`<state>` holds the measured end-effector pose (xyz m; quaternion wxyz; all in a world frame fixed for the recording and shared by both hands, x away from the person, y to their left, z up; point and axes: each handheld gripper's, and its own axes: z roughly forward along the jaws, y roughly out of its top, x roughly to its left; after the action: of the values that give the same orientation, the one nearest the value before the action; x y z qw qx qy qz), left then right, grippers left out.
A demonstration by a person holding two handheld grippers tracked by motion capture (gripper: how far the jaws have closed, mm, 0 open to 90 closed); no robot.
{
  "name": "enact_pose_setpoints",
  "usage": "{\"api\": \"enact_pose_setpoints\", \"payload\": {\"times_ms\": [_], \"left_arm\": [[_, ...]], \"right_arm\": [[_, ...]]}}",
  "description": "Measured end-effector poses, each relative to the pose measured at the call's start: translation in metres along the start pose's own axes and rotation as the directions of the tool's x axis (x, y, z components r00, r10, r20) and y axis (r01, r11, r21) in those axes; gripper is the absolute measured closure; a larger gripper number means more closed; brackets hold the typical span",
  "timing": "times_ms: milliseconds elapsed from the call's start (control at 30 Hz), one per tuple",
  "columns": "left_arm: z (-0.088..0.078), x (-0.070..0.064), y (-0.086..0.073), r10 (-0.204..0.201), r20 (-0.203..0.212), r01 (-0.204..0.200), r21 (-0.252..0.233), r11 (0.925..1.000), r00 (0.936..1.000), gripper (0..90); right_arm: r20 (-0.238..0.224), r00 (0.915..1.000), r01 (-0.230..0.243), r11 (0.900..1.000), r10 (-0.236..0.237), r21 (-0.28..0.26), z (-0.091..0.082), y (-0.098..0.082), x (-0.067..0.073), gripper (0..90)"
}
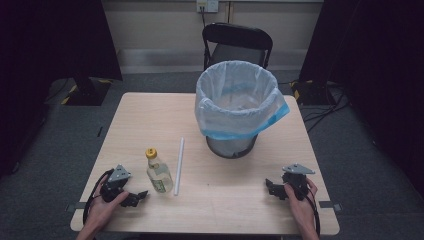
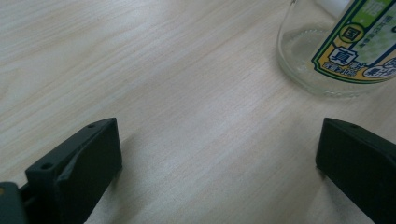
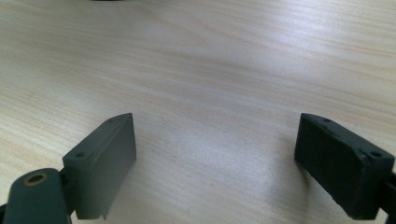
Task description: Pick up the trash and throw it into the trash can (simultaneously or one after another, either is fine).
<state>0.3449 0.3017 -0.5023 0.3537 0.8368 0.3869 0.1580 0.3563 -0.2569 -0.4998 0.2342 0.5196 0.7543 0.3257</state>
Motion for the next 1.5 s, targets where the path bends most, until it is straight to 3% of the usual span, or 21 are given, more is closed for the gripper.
{"api": "enact_pose_setpoints", "payload": {"times_ms": [167,300,433,633,767,833,1000,1167,1300,1433,1500], "left_arm": [[-0.001,0.001,0.000,0.009,-0.003,-0.009,0.005,0.9999,1.0000,0.7],[-0.004,0.003,0.000,-0.024,-0.004,0.024,-0.004,0.9997,0.9997,6.3],[-0.009,0.007,-0.001,-0.047,0.020,0.047,-0.016,0.9988,0.9987,16.2],[-0.012,0.006,0.000,-0.073,0.074,0.075,-0.029,0.9967,0.9946,15.9],[-0.016,0.001,0.004,-0.062,0.096,0.068,-0.059,0.9959,0.9934,16.0],[-0.021,-0.004,0.009,-0.064,0.127,0.077,-0.098,0.9922,0.9898,16.0],[-0.026,-0.016,0.019,-0.022,0.155,0.045,-0.148,0.9879,0.9877,16.1],[-0.029,-0.028,0.032,0.010,0.199,0.031,-0.199,0.9796,0.9800,15.9],[-0.027,-0.035,0.043,0.035,0.228,0.014,-0.213,0.9770,0.9731,15.9],[-0.022,-0.039,0.053,0.073,0.203,-0.032,-0.199,0.9795,0.9765,15.9],[-0.018,-0.038,0.058,0.046,0.219,0.002,-0.217,0.9761,0.9746,16.0]], "right_arm": [[0.000,1.0000,0.000,1.000,0.000,0.000,0.000,0.000,0.000,11.8],[0.000,1.0000,0.000,1.000,0.000,0.000,0.000,0.000,0.000,11.8],[0.000,1.0000,0.000,1.000,0.000,0.000,0.000,0.000,0.000,11.9],[0.000,1.0000,0.000,1.000,0.000,0.000,0.000,0.000,0.000,11.8],[0.000,1.0000,0.000,1.000,0.000,0.000,0.000,0.000,0.000,11.8],[0.000,1.0000,0.000,1.000,0.000,0.000,0.000,0.000,0.000,11.9],[0.000,1.0000,0.000,1.000,0.000,0.000,0.000,0.000,0.000,11.9],[-0.002,1.0000,-0.001,1.000,0.001,0.001,0.000,0.000,0.000,11.9],[0.001,1.0000,-0.002,1.000,0.002,0.000,0.000,0.000,0.000,11.9],[-0.001,1.0000,-0.001,1.000,0.001,0.001,0.000,0.000,0.000,11.8],[-0.002,1.0000,-0.001,1.000,0.001,0.001,0.000,0.000,0.000,11.8]]}}
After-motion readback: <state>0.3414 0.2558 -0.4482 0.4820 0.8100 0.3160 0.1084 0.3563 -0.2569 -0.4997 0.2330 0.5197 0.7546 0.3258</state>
